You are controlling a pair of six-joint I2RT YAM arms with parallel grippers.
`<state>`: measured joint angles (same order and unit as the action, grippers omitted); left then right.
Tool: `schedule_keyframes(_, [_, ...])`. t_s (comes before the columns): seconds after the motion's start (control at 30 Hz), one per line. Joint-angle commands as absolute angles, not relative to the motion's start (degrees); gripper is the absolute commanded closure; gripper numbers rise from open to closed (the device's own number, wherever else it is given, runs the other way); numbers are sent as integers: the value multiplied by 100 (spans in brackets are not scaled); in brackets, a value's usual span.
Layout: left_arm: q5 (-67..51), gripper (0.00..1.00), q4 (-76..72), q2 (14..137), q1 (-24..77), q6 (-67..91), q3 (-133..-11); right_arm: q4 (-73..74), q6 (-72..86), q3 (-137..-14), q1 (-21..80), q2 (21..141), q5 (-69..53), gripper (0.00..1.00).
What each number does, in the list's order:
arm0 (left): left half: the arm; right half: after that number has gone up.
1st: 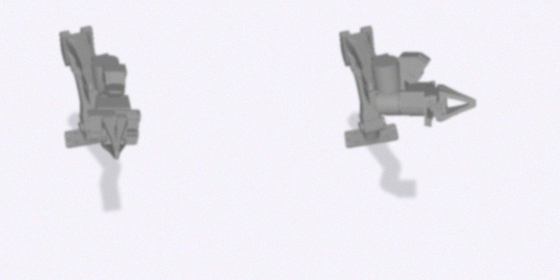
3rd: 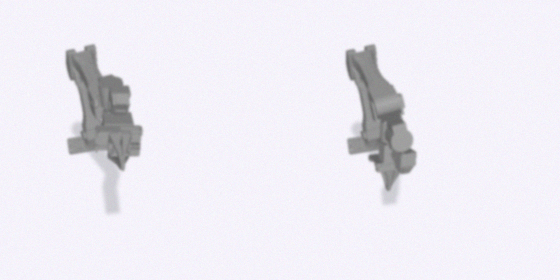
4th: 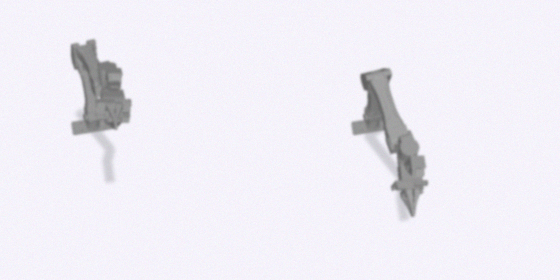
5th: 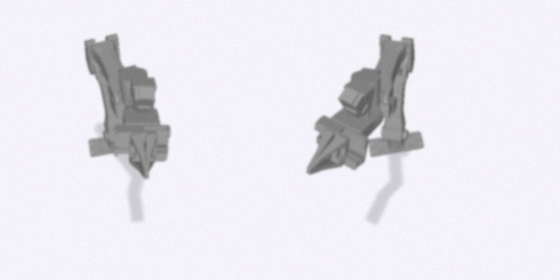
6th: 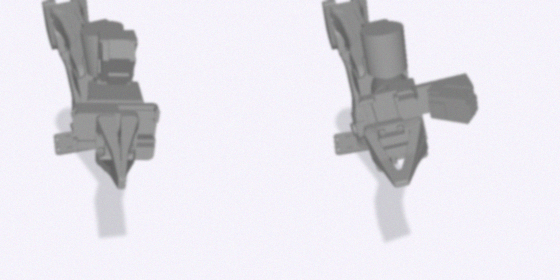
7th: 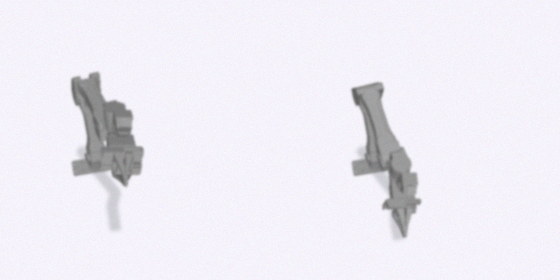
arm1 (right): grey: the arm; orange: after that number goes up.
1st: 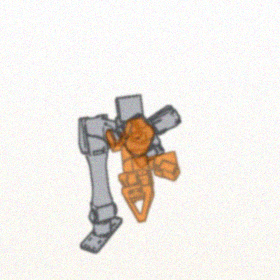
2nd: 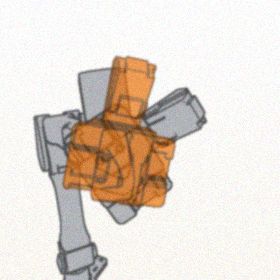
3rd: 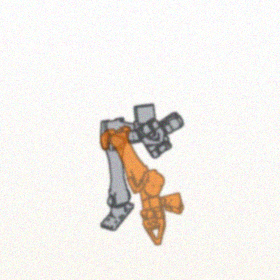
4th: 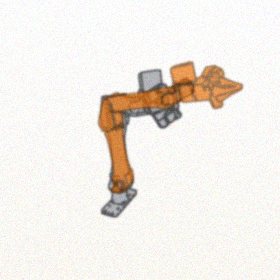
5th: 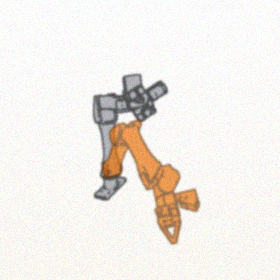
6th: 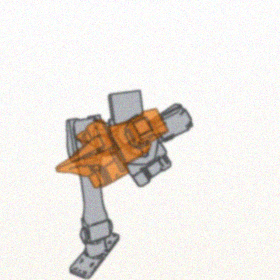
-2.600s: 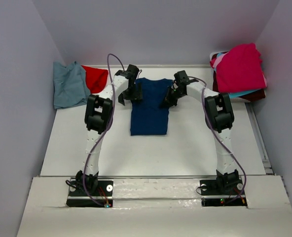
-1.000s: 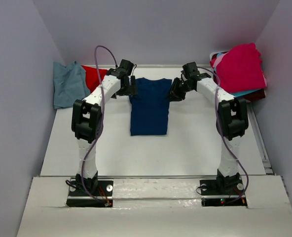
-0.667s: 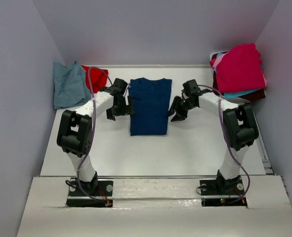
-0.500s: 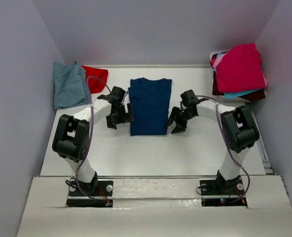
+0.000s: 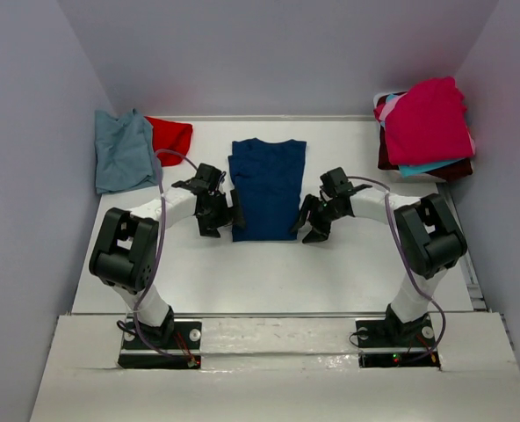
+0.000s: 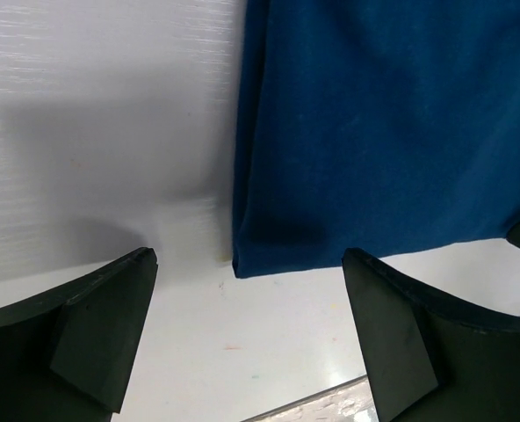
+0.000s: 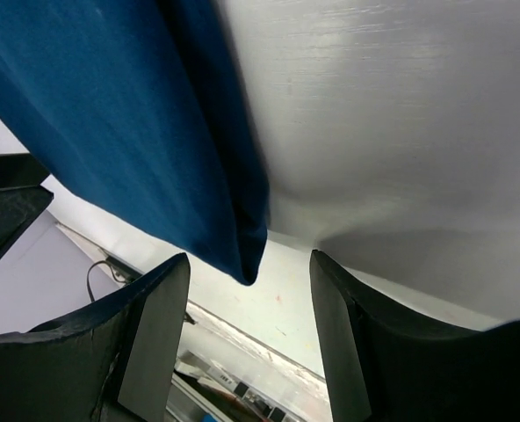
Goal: Fold and stack the t-shirts
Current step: Fold the tshirt
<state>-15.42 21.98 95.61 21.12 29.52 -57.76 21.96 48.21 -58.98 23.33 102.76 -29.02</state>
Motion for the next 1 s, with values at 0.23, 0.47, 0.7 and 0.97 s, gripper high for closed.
schedule_keyframes(0.23, [-2355, 1, 1495, 9457, 2101, 3410, -5178, 1512, 5141, -5546, 2373, 10134, -3041, 38])
schedule_keyframes(0.47, [-2759, 1, 1187, 9413, 2048, 3700, -4747, 1275, 5335, -5388, 2373, 10143, -3085, 39])
schedule_keyframes(0.7, [-2918, 1, 1081, 9273, 1934, 3858, -4316, 959, 5528, -5107, 2373, 10072, -3094, 40])
schedule_keyframes(0.97, [-3015, 1, 730, 9369, 1819, 4034, -3920, 554, 5783, -4843, 2373, 10063, -3155, 46])
